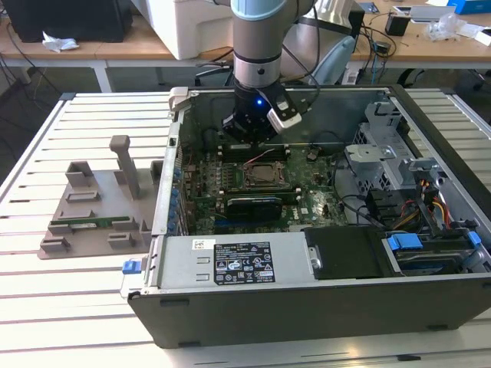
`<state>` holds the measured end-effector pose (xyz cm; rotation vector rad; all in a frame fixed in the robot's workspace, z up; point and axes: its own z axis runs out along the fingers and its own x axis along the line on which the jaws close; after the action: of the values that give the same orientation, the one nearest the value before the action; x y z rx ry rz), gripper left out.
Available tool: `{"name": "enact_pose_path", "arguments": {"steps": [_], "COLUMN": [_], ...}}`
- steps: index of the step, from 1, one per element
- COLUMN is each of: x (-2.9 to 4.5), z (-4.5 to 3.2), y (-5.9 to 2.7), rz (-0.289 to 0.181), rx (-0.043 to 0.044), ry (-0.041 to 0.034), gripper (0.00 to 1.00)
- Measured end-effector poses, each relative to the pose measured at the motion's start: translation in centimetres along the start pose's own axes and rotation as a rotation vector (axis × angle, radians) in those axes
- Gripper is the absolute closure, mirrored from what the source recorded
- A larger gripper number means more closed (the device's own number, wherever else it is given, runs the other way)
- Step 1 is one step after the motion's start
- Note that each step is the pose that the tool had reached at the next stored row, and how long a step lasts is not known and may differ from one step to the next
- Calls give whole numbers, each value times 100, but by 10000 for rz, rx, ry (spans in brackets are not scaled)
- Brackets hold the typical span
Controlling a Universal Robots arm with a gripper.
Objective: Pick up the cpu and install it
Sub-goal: 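Install the first cpu locking lever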
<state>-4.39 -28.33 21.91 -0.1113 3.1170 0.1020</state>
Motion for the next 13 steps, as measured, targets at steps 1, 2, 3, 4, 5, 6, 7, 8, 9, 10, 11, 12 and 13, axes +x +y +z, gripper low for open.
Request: {"name": "enact_pose_path", "arguments": {"steps": [1,2,3,4,5,6,7,8,9,10,11,12,13], "x": [-13,-23,-35,-51,-64,-79,-88,-98,-108,-131,-144,-156,-163], "z": [7,12,18,22,25,29,31,32,35,38,40,42,44], "y": [1,1,0,-2,-3,-4,-5,-6,-7,-9,-10,-11,-11], "rz": [-1,-3,-4,-5,-5,-4,-4,-4,-4,-5,-6,-6,-5], "rx": [-1,-1,-2,-1,0,-1,0,0,-1,-2,-1,-1,0], "ry": [0,0,-1,0,0,0,0,0,-1,-1,0,0,0], "gripper": [89,89,89,89,89,89,89,89,89,89,89,89,89]}}
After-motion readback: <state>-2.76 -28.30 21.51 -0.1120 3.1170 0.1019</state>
